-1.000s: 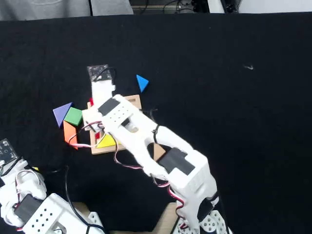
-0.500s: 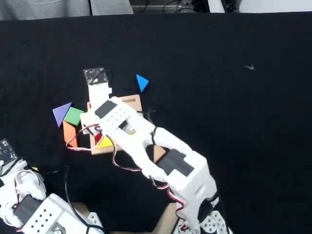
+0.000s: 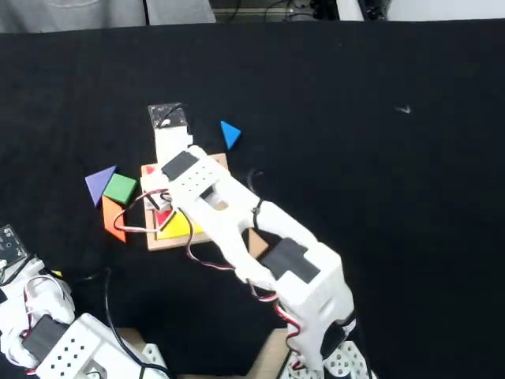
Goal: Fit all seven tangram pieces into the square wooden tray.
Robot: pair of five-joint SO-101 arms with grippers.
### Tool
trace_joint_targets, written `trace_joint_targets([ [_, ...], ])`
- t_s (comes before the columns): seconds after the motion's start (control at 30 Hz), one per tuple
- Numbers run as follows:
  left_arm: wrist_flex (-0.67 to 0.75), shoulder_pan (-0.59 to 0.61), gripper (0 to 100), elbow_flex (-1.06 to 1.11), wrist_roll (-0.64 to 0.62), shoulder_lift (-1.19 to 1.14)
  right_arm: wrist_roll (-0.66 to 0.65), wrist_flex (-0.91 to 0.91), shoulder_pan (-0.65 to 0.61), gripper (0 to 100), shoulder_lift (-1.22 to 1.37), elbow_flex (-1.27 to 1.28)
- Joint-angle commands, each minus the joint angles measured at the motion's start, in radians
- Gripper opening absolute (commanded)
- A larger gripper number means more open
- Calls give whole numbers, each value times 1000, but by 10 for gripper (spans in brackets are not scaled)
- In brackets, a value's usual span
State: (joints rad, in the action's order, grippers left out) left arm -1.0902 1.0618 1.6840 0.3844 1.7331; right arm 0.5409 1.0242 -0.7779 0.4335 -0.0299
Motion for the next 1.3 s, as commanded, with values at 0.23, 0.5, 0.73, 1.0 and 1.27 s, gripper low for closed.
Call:
trace_joint_targets([
  [0.23,20,-5,206,19,2,2,-167,51,120,30,-91,-107],
  [0.5,20,-5,206,19,2,2,-262,-37,164,11,31,-163],
  [0.73,20,-5,206,19,2,2,-262,-2,138,11,173,-225],
  [1.0,20,-5,206,19,2,2,-261,140,68,11,182,-306],
  [1.27,21,-5,206,19,2,2,-258,153,97,11,179,-318],
])
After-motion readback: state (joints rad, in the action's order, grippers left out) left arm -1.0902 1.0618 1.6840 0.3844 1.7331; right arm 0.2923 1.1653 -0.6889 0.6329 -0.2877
